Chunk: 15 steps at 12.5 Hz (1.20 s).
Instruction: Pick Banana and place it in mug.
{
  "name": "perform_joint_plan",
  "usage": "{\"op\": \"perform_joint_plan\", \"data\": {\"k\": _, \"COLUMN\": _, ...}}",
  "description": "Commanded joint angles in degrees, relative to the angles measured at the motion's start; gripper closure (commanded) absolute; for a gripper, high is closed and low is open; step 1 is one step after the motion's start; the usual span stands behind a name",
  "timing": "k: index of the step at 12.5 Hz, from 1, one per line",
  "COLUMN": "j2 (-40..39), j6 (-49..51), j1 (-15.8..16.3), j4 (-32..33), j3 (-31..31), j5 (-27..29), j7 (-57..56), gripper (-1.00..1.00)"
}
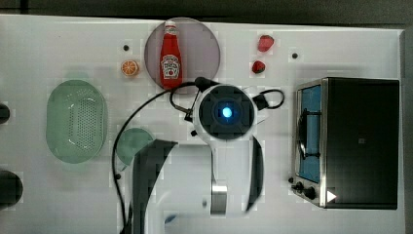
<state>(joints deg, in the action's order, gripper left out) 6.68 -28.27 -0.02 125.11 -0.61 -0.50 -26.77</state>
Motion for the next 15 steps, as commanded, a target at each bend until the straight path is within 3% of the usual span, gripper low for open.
{"op": "perform_joint_plan", "data": {"k": 1, "j2": 5.32, "j6": 10.07, "j1": 2.10, "j4": -2.59, "j3": 6.80, "j5": 1.93, "j7": 7.91, "gripper": 0.37}}
{"op": "perform_joint_plan", "data": {"k": 3, "j2": 4.92, "j6": 10.41, "j1": 3.03, "j4": -2.40, "j3": 11.61, "j5": 6.72, "j7": 16.47, "gripper": 0.37}}
{"op": "perform_joint_plan", "data": {"k": 6, "j2": 1.17, "j6": 7.87, "j1": 3.33, "j4": -2.36, "j3": 20.08, "j5": 7.22, "j7": 34.41, "gripper": 0.37}}
{"op": "perform_joint_plan", "data": {"k": 8, "j2": -2.44, "j6": 3.84, "j1": 3.35, "j4": -1.72, "j3": 23.17, "j5": 6.82, "j7": 40.51, "gripper": 0.37}}
{"op": "perform_joint_plan", "data": {"k": 13, "j2": -8.64, "j6": -13.77, "j1": 3.32, "j4": 6.90, "j3": 24.14, "j5": 5.13, "j7": 44.25, "gripper": 0.37}}
{"op": "perform_joint_plan", "data": {"k": 15, "j2": -10.16, "j6": -15.71, "j1": 3.28, "j4": 8.87, "j3": 24.03, "j5": 4.58, "j7": 44.25, "gripper": 0.36}}
